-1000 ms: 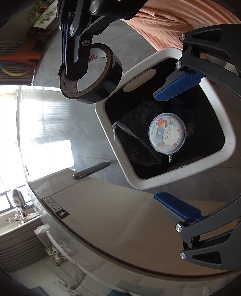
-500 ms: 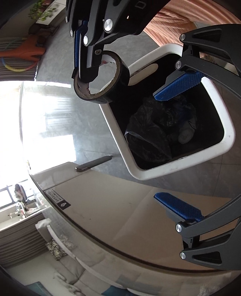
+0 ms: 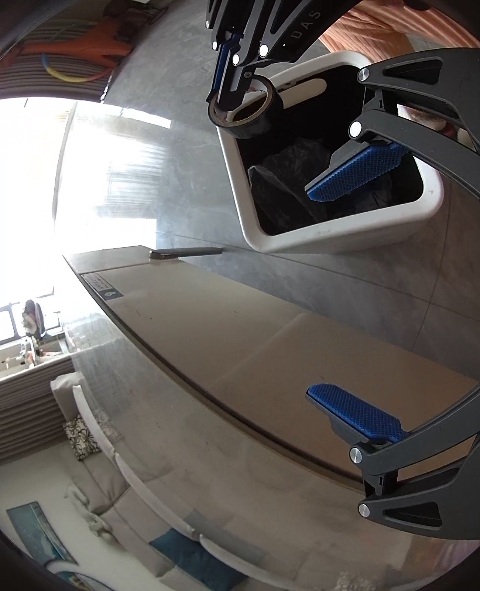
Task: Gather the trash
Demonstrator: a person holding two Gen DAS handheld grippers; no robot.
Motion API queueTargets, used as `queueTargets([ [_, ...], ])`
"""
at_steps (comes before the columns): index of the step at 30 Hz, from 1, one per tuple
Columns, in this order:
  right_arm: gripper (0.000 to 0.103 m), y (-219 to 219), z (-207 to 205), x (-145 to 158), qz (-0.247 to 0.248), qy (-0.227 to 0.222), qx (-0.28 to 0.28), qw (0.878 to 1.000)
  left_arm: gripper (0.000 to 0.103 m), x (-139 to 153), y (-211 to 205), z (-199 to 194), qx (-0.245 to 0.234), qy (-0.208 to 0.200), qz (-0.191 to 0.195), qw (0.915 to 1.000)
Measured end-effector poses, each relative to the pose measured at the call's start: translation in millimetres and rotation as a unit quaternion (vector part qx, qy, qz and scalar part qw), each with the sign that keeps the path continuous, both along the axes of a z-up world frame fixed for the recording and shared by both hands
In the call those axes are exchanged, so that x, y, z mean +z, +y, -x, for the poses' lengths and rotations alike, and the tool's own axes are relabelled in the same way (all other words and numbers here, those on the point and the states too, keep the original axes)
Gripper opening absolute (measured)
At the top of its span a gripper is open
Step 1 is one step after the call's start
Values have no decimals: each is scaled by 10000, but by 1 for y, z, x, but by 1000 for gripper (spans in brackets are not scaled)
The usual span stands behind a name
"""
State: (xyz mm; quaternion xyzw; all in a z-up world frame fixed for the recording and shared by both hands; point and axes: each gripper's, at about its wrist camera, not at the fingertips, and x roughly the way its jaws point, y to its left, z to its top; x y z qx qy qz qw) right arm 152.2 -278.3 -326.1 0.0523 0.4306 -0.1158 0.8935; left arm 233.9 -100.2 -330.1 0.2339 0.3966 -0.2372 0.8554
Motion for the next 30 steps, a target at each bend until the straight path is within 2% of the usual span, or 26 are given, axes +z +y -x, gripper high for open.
queueTargets([
  [5, 11, 8, -6, -21, -43, 273, 67, 9996, 98, 4, 14, -1, 153, -55, 54, 9999],
  [6, 16, 10, -7, -24, -23, 333, 79, 9994, 98, 5, 15, 0, 147, -62, 55, 9999],
  [7, 26, 12, -8, -28, 15, 398, 90, 9992, 98, 5, 14, 0, 154, -84, 51, 9998],
  [8, 65, 14, -8, -29, 62, 409, 92, 9991, 98, 6, 15, 1, 144, -83, 71, 9998],
  [9, 97, 15, -7, -30, 90, 396, 100, 9991, 98, 7, 16, 1, 123, -69, 91, 9999],
  [15, 98, 20, -4, -25, 293, 379, 106, 9988, 98, 12, 18, 5, 96, -189, 153, 9997],
  [30, 98, 32, -7, 10, 472, -33, 168, 9987, 98, 26, 32, 1, 273, -233, 433, 9984],
])
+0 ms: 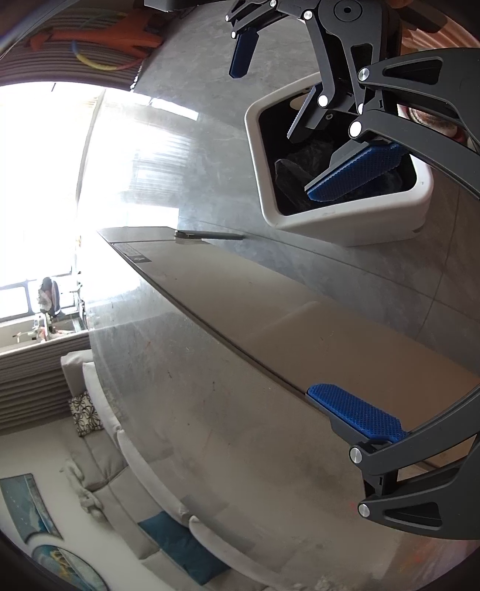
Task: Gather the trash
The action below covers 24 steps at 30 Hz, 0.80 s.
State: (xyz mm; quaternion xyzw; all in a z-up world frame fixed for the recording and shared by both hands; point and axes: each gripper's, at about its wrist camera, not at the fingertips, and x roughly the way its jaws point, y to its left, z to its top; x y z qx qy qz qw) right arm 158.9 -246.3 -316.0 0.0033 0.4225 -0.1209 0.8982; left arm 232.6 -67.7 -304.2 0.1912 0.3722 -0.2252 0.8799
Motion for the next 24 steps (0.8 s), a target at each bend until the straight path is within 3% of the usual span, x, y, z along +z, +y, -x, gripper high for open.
queueTargets([
  [6, 98, 15, -8, 34, 121, -318, 163, 9993, 98, 25, 23, -5, 259, -196, 295, 9990],
  [11, 98, 38, -22, 69, 219, -746, 424, 9961, 98, 58, 57, -10, 734, -628, 553, 9938],
  [15, 98, 63, -35, 102, 245, -1140, 661, 9910, 98, 89, 91, -13, 1177, -1004, 812, 9846],
  [20, 98, 101, -49, 137, 248, -1624, 904, 9823, 98, 121, 132, -12, 1775, -1586, 835, 9676],
  [24, 98, 131, -59, 160, 212, -1970, 1157, 9733, 98, 142, 165, -12, 2123, -1760, 1090, 9550],
])
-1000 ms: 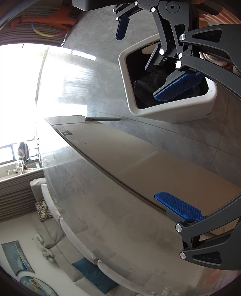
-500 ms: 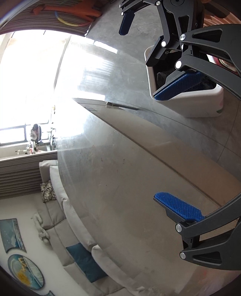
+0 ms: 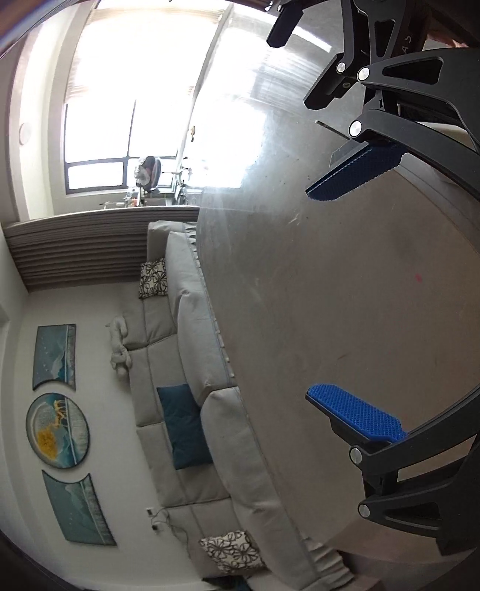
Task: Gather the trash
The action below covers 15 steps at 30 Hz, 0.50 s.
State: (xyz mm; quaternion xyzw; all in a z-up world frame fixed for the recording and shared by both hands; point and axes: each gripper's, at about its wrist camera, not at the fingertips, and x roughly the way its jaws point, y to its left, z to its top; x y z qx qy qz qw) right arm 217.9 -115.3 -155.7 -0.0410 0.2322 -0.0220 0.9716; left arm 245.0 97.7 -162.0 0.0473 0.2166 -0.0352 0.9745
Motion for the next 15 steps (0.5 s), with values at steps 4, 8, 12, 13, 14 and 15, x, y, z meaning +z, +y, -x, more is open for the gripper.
queueTargets([
  [4, 98, 27, -9, 15, -79, -201, 301, 9993, 98, 13, 32, -3, 254, 26, 327, 9991],
  [8, 98, 52, -16, 23, -77, -262, 514, 9983, 98, 17, 58, -5, 473, 96, 568, 9972],
  [12, 98, 73, -22, 23, -12, -307, 649, 9974, 98, 20, 79, -9, 578, 123, 665, 9960],
  [13, 98, 78, -24, 24, 0, -315, 671, 9972, 98, 21, 81, -10, 549, 147, 657, 9962],
  [14, 98, 81, -25, 24, -1, -309, 701, 9971, 98, 21, 83, -11, 557, 158, 610, 9965],
  [15, 98, 84, -26, 24, 1, -310, 726, 9969, 98, 22, 85, -10, 588, 136, 564, 9966],
])
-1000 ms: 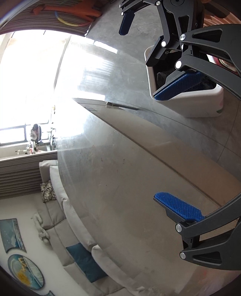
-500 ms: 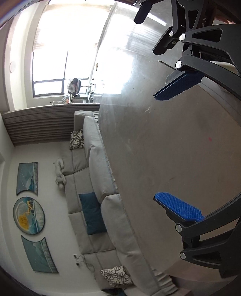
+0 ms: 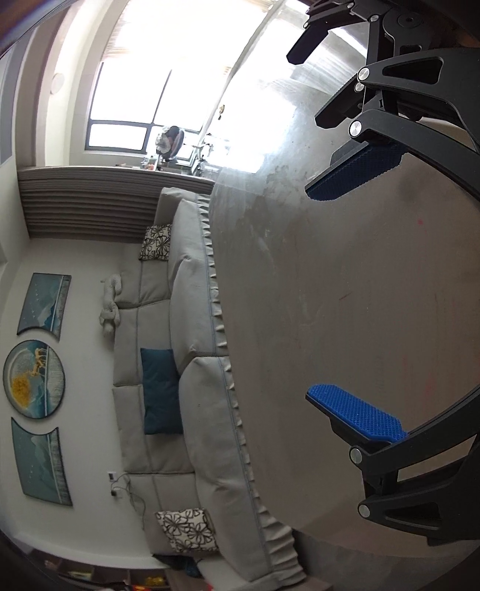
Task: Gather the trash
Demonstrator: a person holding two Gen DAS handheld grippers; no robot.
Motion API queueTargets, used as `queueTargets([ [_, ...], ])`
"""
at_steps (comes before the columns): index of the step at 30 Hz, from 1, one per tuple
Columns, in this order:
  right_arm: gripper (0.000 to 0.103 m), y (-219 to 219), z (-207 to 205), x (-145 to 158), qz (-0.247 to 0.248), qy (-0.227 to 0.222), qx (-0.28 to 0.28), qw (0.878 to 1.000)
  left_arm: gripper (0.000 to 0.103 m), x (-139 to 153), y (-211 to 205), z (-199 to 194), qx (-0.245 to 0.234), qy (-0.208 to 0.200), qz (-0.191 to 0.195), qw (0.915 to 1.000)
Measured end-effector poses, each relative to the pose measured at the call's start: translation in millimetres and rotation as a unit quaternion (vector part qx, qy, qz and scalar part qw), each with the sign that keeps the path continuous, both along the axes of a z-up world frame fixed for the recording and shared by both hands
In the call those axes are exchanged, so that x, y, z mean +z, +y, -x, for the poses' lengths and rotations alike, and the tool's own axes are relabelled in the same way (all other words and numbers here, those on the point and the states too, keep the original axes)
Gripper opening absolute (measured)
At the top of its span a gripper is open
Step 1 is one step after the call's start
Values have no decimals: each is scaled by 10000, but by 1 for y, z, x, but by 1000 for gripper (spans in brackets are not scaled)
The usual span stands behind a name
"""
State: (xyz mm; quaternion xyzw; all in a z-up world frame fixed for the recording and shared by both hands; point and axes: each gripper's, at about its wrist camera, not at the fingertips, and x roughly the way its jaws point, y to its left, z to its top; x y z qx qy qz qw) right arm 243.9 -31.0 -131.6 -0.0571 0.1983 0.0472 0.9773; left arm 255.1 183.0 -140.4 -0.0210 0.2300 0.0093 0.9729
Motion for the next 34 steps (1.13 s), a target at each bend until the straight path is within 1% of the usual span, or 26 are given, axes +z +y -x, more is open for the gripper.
queueTargets([
  [4, 98, 11, -1, 2, 30, -42, 37, 10000, 98, 4, 10, 2, 81, -64, -109, 9999],
  [10, 98, 20, -5, 5, 41, -48, 61, 10000, 98, 4, 22, 3, 134, -88, -92, 9998],
  [16, 98, 21, -5, 5, 77, -37, 74, 9999, 98, 3, 29, 0, 125, -56, -124, 9998],
  [22, 98, 24, -2, 3, 23, -52, 90, 9999, 98, 4, 34, -1, 181, -61, -73, 9998],
  [34, 98, 17, 5, 4, -41, -92, 75, 9999, 98, 4, 40, -1, 311, -92, -51, 9995],
])
